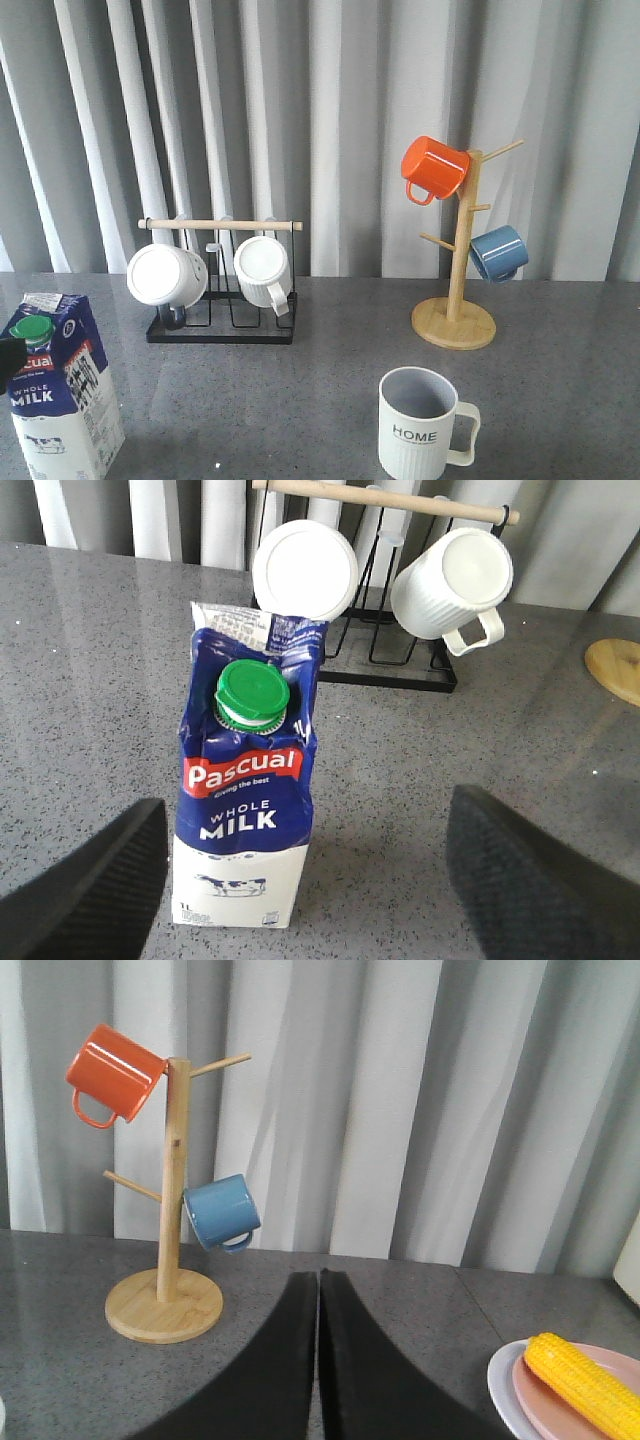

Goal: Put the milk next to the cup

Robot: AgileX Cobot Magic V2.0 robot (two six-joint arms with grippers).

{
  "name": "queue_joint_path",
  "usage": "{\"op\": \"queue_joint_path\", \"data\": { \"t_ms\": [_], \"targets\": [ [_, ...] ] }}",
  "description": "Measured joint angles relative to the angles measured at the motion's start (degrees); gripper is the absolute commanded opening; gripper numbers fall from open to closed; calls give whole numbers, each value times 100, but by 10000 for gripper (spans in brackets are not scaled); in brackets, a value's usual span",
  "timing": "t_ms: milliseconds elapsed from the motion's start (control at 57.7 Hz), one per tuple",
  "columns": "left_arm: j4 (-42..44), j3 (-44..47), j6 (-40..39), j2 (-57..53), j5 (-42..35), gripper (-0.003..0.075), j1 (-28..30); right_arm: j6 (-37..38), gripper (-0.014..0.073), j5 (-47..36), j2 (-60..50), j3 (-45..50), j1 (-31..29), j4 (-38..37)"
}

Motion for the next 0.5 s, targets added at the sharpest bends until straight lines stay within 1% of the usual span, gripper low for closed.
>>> {"op": "queue_joint_path", "data": {
  "t_ms": [173, 381, 503],
  "targets": [
    [0, 0, 0, 0, 24, 543, 0, -5, -4, 15, 0, -65, 0, 106],
    [0, 0, 0, 0, 24, 543, 0, -5, -4, -528, 0, -65, 0, 147],
    [0, 0, 0, 0, 24, 543, 0, -5, -4, -687, 0, -65, 0, 72]
  ]
}}
